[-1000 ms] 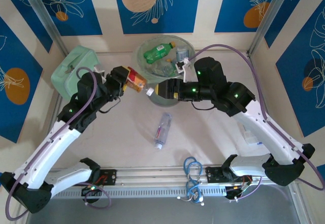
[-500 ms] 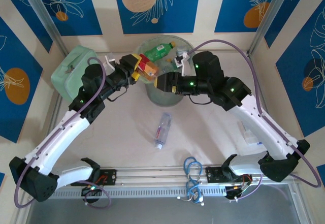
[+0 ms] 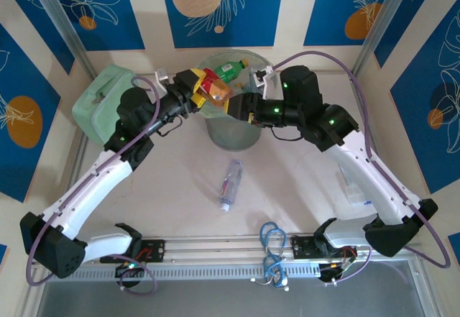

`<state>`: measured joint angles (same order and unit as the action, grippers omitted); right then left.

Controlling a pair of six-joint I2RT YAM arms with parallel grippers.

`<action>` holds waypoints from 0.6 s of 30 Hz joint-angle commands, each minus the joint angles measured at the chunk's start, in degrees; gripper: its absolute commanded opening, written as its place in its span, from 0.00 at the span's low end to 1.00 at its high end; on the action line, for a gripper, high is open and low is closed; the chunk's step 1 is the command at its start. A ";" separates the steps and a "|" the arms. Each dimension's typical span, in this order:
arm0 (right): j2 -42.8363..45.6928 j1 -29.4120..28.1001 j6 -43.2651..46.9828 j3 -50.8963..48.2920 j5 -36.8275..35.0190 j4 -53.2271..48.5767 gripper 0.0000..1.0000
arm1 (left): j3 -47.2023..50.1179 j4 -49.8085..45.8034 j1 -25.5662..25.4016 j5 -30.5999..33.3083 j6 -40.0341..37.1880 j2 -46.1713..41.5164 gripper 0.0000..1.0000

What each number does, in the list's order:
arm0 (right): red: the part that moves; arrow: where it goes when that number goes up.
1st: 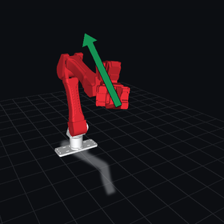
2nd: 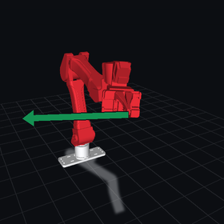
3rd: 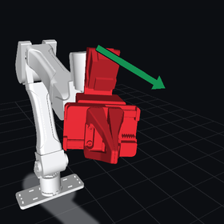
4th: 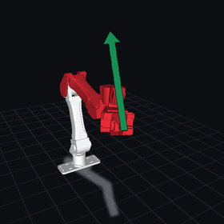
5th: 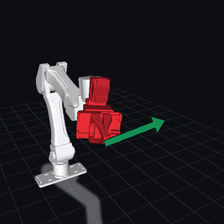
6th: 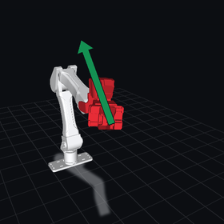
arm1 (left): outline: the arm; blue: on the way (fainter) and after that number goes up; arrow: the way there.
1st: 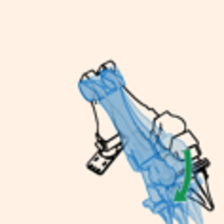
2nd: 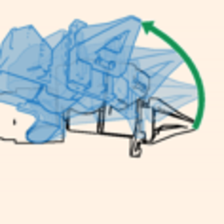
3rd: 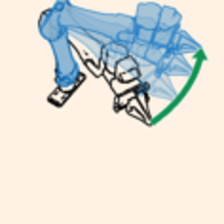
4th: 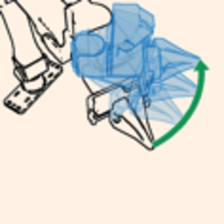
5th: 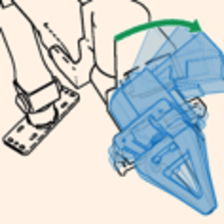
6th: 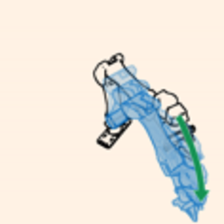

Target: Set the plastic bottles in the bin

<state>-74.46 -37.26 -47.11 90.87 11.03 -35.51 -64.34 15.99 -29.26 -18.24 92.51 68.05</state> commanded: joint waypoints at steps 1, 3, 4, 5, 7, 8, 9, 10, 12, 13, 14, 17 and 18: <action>0.11 0.84 -0.70 1.10 1.45 1.84 0.55 | -0.39 5.12 0.60 -3.82 1.33 0.38 0.43; 0.10 1.13 -0.55 1.29 1.63 1.91 0.52 | 0.33 5.54 0.69 -3.73 1.53 0.16 0.43; -0.04 1.21 -0.54 1.33 1.63 2.02 0.51 | 0.56 5.54 0.69 -3.77 1.54 0.09 0.43; -0.06 1.31 -0.61 1.48 1.72 2.05 0.48 | 0.61 5.50 0.69 -3.90 1.38 0.15 0.43; -0.42 1.40 -0.51 1.72 2.02 2.02 0.43 | 0.83 5.80 0.69 -4.08 1.27 0.15 0.43; -0.50 1.41 -0.39 1.90 2.13 1.94 0.39 | 0.84 5.89 0.77 -4.23 1.20 0.17 0.43; -0.54 1.48 -0.30 2.09 2.17 1.93 0.37 | 0.79 5.81 0.82 -4.43 1.03 0.32 0.43; -0.66 1.48 -0.26 2.23 2.16 1.87 0.35 | 0.72 5.65 0.87 -4.60 0.88 0.45 0.43; -0.94 1.72 -0.02 2.81 1.99 1.51 0.32 | 0.60 4.92 0.93 -4.78 0.19 0.58 0.44; -1.07 1.87 0.07 3.18 1.98 1.36 0.31 | 0.53 4.51 0.95 -4.80 -0.12 0.54 0.44; -1.27 2.07 0.11 3.49 1.99 1.19 0.30 | 0.41 3.77 0.95 -4.79 -0.69 0.59 0.45; -1.96 2.94 0.31 4.85 2.00 0.45 0.28 | 0.04 1.56 1.17 -4.79 -2.58 0.38 0.61; -2.36 3.33 0.37 5.30 1.92 0.08 0.27 | -0.28 0.49 1.29 -4.70 -3.53 0.23 0.71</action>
<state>-75.99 -35.62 -46.87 93.43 14.66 -35.81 -63.86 18.02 -28.40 -19.84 92.88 68.75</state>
